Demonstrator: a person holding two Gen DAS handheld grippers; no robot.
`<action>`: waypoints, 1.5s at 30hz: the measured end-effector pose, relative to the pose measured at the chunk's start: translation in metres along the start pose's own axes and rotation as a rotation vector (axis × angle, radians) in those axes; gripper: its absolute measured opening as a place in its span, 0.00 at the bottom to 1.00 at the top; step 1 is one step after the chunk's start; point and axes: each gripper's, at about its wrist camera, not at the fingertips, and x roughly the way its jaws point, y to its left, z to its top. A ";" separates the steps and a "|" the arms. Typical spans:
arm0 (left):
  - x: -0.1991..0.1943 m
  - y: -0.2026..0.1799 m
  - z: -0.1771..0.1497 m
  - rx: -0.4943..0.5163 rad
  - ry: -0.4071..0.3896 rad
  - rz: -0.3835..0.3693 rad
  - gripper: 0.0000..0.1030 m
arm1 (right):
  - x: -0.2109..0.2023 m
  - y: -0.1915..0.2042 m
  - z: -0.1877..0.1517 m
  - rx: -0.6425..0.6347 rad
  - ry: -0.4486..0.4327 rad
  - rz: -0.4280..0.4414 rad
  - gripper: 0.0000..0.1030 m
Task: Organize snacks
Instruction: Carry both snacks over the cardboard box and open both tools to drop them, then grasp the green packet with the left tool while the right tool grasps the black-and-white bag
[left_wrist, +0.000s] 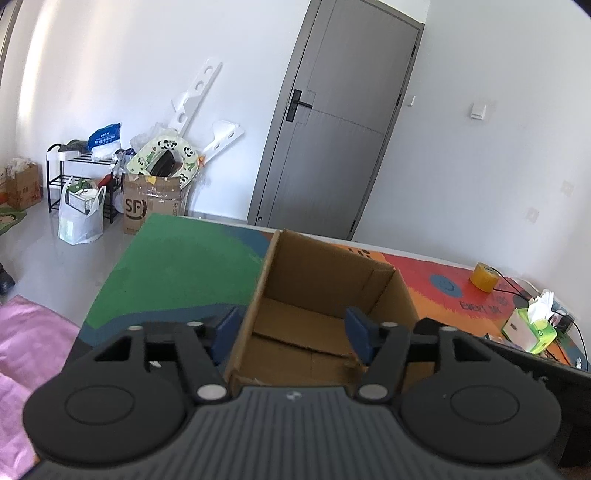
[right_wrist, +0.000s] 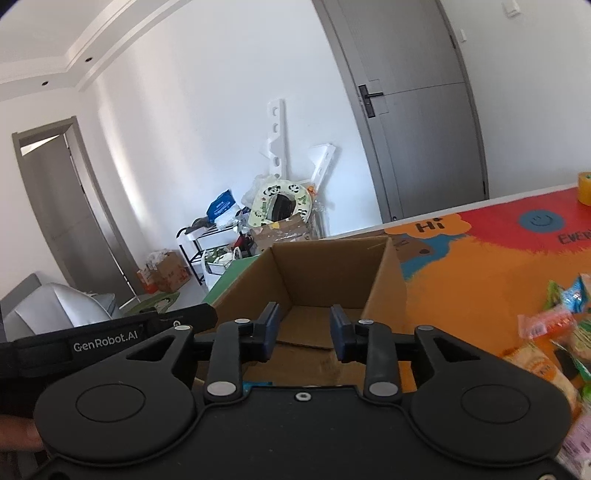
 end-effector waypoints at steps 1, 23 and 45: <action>0.000 -0.001 -0.001 -0.001 0.004 -0.001 0.66 | -0.004 -0.002 -0.001 0.000 -0.004 -0.001 0.36; -0.018 -0.058 -0.026 0.056 0.017 -0.035 0.90 | -0.081 -0.064 -0.030 0.134 -0.031 -0.162 0.78; -0.017 -0.127 -0.058 0.139 0.094 -0.188 0.92 | -0.140 -0.128 -0.052 0.196 -0.084 -0.320 0.99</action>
